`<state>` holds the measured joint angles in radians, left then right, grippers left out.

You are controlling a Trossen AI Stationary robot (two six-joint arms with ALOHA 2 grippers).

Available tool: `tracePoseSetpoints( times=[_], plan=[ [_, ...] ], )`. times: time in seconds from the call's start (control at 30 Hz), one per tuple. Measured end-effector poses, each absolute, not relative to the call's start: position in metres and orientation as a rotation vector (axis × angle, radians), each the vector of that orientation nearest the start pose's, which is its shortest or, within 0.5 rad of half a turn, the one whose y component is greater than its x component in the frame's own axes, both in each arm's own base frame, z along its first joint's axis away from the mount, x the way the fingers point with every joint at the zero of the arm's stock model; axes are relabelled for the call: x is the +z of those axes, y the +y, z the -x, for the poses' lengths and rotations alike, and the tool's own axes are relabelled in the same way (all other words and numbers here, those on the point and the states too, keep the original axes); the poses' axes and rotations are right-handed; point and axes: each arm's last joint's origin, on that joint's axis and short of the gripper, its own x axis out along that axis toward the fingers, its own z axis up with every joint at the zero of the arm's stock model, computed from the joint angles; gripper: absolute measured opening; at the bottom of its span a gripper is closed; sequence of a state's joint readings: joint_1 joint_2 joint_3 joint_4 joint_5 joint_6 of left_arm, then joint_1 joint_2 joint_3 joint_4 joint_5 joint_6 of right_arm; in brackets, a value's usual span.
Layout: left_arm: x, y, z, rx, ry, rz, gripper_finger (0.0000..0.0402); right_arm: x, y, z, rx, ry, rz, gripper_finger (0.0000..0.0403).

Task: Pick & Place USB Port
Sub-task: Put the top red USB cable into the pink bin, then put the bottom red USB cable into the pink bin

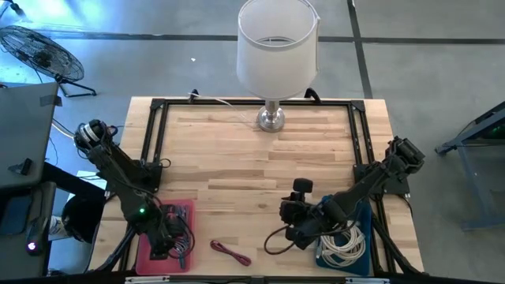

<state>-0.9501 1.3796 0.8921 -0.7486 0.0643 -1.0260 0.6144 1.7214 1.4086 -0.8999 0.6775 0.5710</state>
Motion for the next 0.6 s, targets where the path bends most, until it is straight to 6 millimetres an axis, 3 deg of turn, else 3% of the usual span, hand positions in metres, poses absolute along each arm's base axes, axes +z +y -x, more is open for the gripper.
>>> tracePoseSetpoints(
  times=[0.43,0.6],
  plan=[
    [0.21,-0.201,-0.143,-0.215,1.428,0.275,0.0119,0.262,0.183,-0.291,-0.316,0.894,0.206,0.0138],
    [0.218,-0.193,-0.158,-0.323,1.406,0.22,0.0129,0.262,0.183,-0.291,-0.317,0.894,0.206,0.0138]
  ],
)
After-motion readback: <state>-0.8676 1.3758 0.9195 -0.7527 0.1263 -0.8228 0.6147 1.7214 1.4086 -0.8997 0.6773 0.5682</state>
